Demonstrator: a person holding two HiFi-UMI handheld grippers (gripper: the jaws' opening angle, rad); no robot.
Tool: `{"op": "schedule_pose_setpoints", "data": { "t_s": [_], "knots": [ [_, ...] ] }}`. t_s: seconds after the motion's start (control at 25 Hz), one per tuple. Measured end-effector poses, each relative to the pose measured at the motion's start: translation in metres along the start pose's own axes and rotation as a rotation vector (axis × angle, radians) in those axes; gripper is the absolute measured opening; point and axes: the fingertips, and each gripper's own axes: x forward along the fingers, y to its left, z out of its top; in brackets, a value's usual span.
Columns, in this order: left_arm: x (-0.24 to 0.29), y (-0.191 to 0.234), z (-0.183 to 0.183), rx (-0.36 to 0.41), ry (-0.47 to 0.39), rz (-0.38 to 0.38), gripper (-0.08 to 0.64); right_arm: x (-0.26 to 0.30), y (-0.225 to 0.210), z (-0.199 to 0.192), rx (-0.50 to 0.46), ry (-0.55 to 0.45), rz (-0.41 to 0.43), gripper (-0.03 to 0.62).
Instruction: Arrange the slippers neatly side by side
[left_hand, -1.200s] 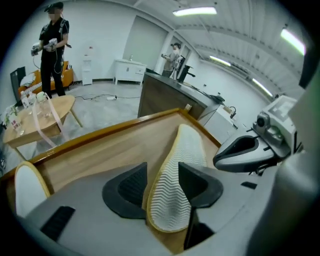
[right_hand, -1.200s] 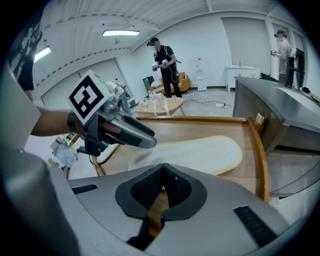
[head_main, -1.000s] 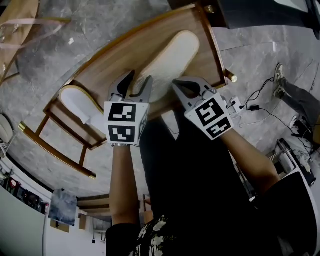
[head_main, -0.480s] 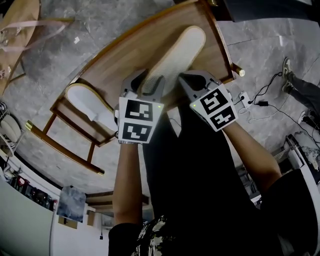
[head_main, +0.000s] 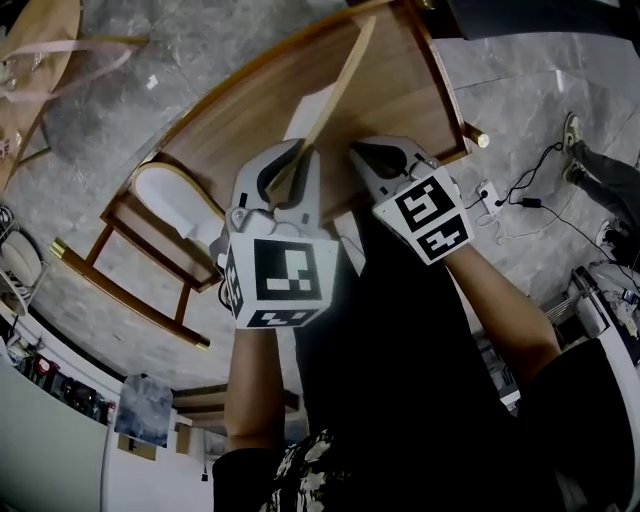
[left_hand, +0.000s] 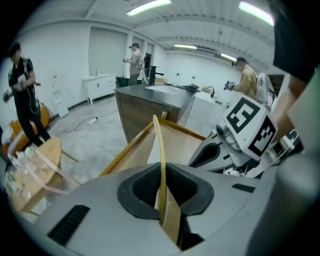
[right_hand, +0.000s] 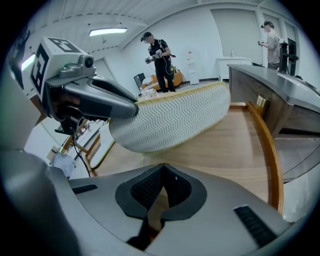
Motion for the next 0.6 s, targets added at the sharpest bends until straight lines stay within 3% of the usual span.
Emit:
{"op": "schedule_pose_setpoints", "data": {
  "t_s": [0.12, 0.24, 0.4, 0.6],
  "knots": [
    [0.001, 0.009, 0.010, 0.110, 0.000, 0.090, 0.032, -0.005, -0.002, 0.008, 0.028, -0.053, -0.007, -0.009],
    [0.008, 0.001, 0.015, 0.175, 0.000, 0.087, 0.032, -0.011, -0.004, 0.004, 0.064, -0.065, -0.016, -0.008],
    [0.014, -0.023, 0.014, 0.102, 0.001, -0.017, 0.037, -0.017, -0.008, -0.005, 0.145, -0.062, -0.003, -0.008],
    [0.021, -0.047, 0.003, 0.037, 0.004, -0.098, 0.055, -0.016, -0.020, -0.002, 0.109, -0.060, -0.027, -0.008]
  ]
}}
